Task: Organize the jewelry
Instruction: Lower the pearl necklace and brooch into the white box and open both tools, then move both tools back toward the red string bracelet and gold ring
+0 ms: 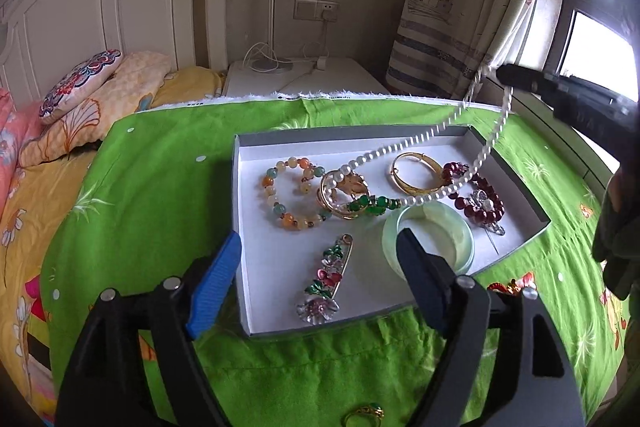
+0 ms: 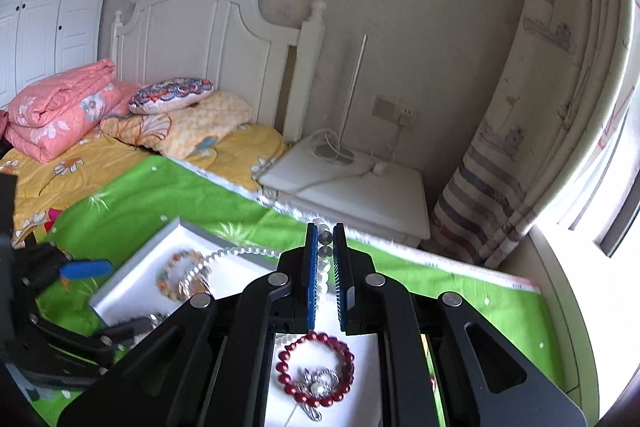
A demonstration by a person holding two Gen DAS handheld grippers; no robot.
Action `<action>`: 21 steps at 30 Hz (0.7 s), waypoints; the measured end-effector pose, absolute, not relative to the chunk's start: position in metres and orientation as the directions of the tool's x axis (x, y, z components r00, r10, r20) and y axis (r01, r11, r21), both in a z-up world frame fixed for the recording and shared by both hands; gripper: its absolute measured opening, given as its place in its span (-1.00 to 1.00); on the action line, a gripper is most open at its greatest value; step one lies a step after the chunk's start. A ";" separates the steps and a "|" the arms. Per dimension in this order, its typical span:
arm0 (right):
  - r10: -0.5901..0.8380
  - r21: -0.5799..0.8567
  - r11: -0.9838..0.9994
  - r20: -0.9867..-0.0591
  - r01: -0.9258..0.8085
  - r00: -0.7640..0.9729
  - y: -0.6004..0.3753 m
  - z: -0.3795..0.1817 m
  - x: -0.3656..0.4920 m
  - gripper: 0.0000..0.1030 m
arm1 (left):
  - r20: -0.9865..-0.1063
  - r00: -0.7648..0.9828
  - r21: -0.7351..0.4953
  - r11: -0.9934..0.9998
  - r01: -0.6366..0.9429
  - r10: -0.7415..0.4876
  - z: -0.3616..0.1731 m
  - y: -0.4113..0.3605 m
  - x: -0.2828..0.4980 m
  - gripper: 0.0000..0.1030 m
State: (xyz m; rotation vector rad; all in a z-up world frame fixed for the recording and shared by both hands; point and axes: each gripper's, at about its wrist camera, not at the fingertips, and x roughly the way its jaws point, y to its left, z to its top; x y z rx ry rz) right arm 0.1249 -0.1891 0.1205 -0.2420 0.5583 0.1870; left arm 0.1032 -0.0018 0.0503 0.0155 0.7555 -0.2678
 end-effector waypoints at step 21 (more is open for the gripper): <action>0.209 0.087 0.976 -0.616 -0.197 0.760 -0.277 0.052 0.059 0.61 | -0.615 0.778 0.063 0.975 0.214 -0.130 0.051 -0.021 0.054 0.95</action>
